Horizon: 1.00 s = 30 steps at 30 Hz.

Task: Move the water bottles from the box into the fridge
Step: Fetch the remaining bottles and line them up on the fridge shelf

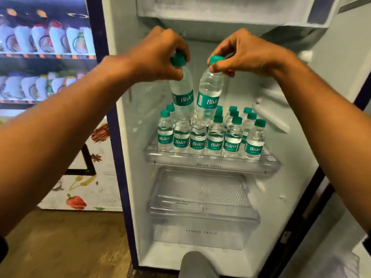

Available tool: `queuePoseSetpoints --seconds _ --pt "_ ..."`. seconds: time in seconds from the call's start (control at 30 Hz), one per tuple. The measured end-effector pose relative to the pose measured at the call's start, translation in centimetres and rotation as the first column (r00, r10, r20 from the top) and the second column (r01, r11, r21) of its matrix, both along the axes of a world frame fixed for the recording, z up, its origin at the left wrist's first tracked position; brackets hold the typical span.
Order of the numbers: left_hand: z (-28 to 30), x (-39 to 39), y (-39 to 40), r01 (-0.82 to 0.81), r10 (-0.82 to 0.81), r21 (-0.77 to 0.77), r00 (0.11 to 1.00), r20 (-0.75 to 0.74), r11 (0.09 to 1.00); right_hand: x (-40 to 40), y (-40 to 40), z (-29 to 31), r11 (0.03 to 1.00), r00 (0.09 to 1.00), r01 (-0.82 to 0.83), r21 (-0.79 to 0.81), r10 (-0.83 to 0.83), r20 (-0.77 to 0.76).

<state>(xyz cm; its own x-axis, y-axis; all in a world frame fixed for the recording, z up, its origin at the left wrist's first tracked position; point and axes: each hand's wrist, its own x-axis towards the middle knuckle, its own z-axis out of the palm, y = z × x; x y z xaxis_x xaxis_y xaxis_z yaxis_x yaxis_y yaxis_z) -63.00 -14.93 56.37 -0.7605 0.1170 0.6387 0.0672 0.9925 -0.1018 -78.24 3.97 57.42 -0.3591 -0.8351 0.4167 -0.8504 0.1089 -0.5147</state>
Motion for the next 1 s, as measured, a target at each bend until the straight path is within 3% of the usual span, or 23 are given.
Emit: queuePoseSetpoints --seconds 0.17,0.43,0.67,1.0 --pt "0.6 -4.6 -1.3 -0.135 0.125 -0.091 0.986 -0.110 0.987 -2.4 -1.2 -0.1 0.990 0.997 0.071 -0.118 -0.071 0.006" --pt "-1.3 -9.9 -3.5 -0.198 0.184 -0.094 0.973 -0.140 0.976 -7.8 -5.5 -2.7 0.946 0.979 0.186 -0.266 -0.201 -0.028" --pt "-2.6 -14.4 -6.5 -0.248 0.243 -0.057 0.966 -0.086 0.967 -11.1 -10.4 -4.0 0.936 0.956 0.262 -0.235 -0.285 -0.071" --pt "-6.5 -18.5 -11.6 -0.333 0.333 -0.020 0.936 0.112 0.943 -14.6 -16.1 -8.4 0.937 0.938 0.345 -0.059 -0.343 0.044"
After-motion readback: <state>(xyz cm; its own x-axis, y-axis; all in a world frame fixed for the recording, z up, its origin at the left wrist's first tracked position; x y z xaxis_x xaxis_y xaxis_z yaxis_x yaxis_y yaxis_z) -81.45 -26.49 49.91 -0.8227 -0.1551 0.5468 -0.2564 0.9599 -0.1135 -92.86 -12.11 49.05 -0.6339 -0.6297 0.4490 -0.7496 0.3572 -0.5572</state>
